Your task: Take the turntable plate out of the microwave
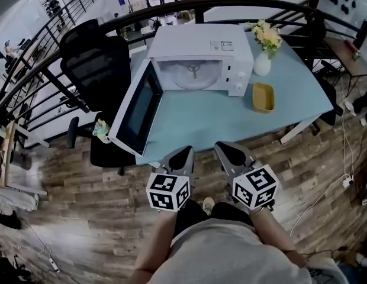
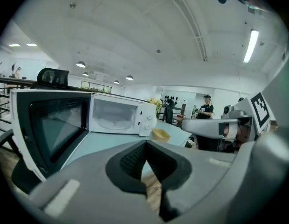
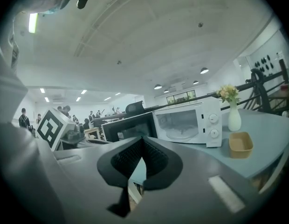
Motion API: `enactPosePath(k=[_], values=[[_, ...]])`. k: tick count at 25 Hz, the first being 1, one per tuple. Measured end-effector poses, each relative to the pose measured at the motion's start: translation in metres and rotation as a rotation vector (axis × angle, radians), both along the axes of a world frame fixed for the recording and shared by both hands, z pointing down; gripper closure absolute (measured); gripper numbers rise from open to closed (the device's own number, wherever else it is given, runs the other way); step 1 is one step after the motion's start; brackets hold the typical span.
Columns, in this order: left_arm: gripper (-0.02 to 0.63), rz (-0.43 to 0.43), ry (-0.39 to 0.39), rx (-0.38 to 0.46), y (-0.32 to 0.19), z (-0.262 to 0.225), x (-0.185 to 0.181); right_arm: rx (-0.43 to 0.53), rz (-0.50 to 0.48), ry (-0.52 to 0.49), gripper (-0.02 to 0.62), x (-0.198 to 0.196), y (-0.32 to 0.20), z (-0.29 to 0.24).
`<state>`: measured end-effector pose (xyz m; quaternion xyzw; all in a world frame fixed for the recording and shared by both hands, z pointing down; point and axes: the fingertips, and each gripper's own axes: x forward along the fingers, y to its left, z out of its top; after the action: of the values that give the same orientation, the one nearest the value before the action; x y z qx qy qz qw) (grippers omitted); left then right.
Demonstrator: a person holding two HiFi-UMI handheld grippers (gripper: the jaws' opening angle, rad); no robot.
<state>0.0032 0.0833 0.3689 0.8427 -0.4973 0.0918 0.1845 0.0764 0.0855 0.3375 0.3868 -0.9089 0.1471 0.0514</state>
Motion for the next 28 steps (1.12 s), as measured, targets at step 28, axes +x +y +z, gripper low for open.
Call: enactPosePath(k=[28], values=[[0.601,0.034,0.048,-0.072,-0.107,0.024,-0.002,-0.085,0.115,0.023,0.574,0.003,-0.096,0.030]])
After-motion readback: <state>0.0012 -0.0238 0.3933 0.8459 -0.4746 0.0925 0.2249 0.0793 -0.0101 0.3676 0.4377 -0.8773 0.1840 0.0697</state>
